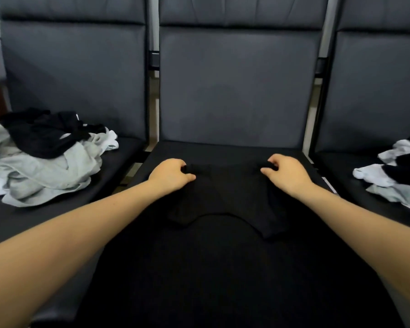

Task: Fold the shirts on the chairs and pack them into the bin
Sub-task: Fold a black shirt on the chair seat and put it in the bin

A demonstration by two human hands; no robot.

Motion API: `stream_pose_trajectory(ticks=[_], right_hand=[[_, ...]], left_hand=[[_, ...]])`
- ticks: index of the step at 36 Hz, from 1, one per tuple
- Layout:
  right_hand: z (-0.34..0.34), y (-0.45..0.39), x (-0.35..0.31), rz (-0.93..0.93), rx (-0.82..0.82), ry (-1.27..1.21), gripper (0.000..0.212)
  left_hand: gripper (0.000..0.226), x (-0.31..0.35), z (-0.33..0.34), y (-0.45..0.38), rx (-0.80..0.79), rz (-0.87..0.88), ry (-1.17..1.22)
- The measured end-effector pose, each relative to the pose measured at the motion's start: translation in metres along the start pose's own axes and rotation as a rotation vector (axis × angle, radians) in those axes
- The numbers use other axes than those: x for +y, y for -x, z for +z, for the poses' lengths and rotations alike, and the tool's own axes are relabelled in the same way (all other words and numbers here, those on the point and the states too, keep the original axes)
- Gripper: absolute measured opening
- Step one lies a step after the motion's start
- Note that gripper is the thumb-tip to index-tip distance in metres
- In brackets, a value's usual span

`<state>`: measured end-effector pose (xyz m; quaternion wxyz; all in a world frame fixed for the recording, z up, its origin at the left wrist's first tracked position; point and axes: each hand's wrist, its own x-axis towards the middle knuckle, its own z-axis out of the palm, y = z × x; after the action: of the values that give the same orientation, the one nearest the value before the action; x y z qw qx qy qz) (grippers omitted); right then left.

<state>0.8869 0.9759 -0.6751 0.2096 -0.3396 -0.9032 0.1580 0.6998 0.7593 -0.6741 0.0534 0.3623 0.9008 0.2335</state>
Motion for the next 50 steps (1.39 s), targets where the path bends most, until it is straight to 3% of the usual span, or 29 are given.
stream_pose_trajectory(ticks=[4,12,17,19,24,28,33,38,41,44,50], right_hand=[[-0.001,-0.028,0.001,0.027,0.105,-0.069,0.023],[0.01,-0.087,-0.009,0.078,0.133,-0.075,0.025],[0.025,-0.088,-0.006,0.174,-0.072,0.017,0.071],[0.029,-0.08,-0.003,0.195,-0.106,0.039,0.077],[0.016,-0.044,-0.008,0.076,-0.029,0.14,0.068],[-0.002,-0.012,-0.026,-0.053,-0.071,0.109,0.058],[-0.025,0.044,-0.05,-0.258,-0.159,0.061,0.049],[-0.032,0.116,-0.048,-0.539,-0.205,0.172,0.04],[-0.035,0.152,-0.04,-0.629,-0.286,0.156,0.026],[-0.047,0.176,-0.04,-0.636,-0.338,0.175,0.015],[-0.062,0.205,-0.051,-0.679,-0.501,0.081,0.041]], left_hand=[[0.042,-0.002,0.0,-0.03,0.168,0.02,0.073],[0.048,0.003,0.005,-0.088,0.271,-0.008,0.056],[0.071,-0.001,0.017,-0.091,0.2,-0.094,-0.058],[0.075,-0.005,0.02,-0.086,0.16,-0.129,-0.132],[0.07,-0.005,0.013,-0.056,0.178,-0.152,-0.164],[0.065,0.01,-0.003,-0.017,0.152,-0.132,-0.1],[0.054,0.027,-0.018,0.041,0.132,0.027,-0.052],[0.023,0.026,-0.021,0.121,0.148,0.374,0.005],[0.009,0.018,-0.022,0.158,0.025,0.538,-0.034],[0.015,0.021,-0.025,0.186,-0.03,0.618,-0.063],[0.045,0.029,-0.016,0.222,-0.174,0.669,-0.085]])
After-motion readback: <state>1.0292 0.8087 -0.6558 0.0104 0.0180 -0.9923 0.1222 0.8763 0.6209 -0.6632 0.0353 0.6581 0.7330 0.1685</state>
